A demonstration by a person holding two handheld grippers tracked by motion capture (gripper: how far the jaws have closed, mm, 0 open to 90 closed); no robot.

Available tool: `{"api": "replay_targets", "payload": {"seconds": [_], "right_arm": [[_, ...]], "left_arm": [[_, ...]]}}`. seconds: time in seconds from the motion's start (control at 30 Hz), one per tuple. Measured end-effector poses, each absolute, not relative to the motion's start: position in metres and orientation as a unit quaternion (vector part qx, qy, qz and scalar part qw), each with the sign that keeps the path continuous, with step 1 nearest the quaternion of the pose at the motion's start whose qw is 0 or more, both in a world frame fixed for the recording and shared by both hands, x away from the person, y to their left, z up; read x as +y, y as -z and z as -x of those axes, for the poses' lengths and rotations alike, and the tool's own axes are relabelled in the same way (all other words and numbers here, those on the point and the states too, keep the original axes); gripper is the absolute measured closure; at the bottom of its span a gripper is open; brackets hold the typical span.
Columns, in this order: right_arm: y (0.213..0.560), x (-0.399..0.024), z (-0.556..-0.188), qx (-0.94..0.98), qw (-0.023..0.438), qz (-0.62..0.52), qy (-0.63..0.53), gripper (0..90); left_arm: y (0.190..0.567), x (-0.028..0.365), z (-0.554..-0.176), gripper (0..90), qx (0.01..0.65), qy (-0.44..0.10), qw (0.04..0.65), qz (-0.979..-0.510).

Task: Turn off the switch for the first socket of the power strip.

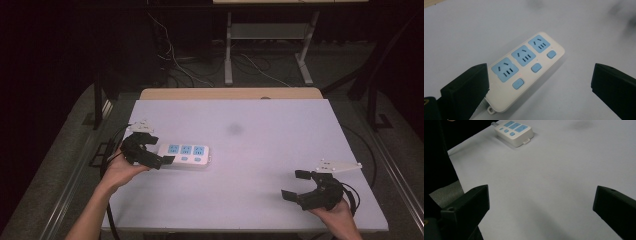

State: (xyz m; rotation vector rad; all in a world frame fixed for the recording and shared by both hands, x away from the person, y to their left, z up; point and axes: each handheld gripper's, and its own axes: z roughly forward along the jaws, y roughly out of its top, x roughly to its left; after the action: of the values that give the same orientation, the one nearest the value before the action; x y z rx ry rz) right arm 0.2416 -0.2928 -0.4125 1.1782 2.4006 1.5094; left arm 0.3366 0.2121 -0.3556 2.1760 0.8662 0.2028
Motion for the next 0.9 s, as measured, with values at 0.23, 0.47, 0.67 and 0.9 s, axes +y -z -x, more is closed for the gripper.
{"api": "replay_targets", "payload": {"seconds": [0.23, 0.47, 0.67, 0.9], "right_arm": [[0.412, -0.293, -0.241, 0.782, 0.035, -0.384, -0.49, 0.4], [0.412, -0.295, -0.241, 0.781, 0.037, -0.386, -0.49, 0.4], [0.412, -0.294, -0.24, 0.781, 0.035, -0.386, -0.49, 0.4], [0.413, -0.294, -0.241, 0.781, 0.035, -0.386, -0.49, 0.4]], "left_arm": [[0.361, 0.214, -0.346, 1.8, 0.344, -0.071, 0.373, -0.858], [0.363, 0.216, -0.351, 9.4, 0.346, -0.07, 0.369, -0.86], [0.363, 0.216, -0.354, 23.4, 0.341, -0.079, 0.36, -0.865], [0.365, 0.214, -0.356, 55.2, 0.341, -0.084, 0.354, -0.867]]}}
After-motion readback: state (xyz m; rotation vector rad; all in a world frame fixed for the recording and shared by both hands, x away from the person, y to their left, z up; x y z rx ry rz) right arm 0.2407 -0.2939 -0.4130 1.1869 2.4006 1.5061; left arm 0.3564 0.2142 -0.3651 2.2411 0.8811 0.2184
